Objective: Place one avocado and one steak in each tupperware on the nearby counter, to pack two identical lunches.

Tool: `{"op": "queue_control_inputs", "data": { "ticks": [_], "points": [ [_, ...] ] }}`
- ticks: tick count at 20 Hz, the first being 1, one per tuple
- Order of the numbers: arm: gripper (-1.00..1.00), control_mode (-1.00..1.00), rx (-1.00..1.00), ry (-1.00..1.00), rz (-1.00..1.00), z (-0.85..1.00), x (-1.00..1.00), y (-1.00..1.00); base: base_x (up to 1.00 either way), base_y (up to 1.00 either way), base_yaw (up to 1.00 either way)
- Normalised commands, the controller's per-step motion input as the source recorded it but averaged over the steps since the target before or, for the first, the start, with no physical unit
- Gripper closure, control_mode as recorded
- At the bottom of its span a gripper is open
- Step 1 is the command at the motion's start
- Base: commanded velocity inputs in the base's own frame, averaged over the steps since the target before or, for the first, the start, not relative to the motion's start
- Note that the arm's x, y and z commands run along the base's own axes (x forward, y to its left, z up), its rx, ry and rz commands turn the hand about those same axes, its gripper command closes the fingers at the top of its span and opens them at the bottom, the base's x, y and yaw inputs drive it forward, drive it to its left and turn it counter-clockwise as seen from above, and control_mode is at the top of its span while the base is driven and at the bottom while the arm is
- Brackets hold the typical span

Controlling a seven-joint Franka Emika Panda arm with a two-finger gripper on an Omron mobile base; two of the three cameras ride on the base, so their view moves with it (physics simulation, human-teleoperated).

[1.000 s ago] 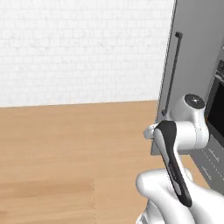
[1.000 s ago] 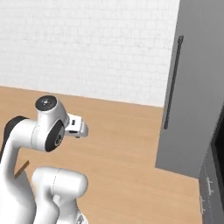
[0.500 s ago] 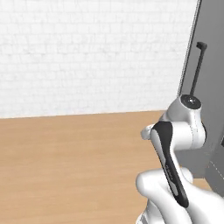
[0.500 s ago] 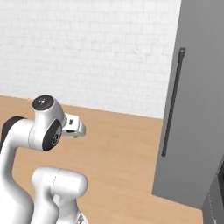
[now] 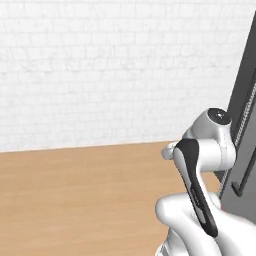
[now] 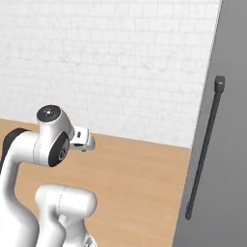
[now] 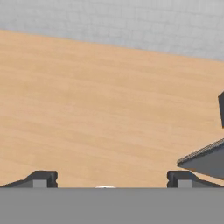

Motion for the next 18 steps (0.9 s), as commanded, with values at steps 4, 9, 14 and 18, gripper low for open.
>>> {"op": "queue_control_inputs", "data": {
  "ticks": [4,9,14,18],
  "points": [
    [-1.0,1.0,0.0,0.0,0.0,0.0,0.0,0.0,0.96,0.84,-0.14],
    [-1.0,1.0,0.0,0.0,0.0,0.0,0.0,0.0,1.0,0.82,-0.2],
    [-1.0,1.0,0.0,0.0,0.0,0.0,0.0,0.0,0.89,0.63,-0.62],
    [-1.0,1.0,0.0,0.0,0.0,0.0,0.0,0.0,0.28,0.14,-0.93]
  ]
}}
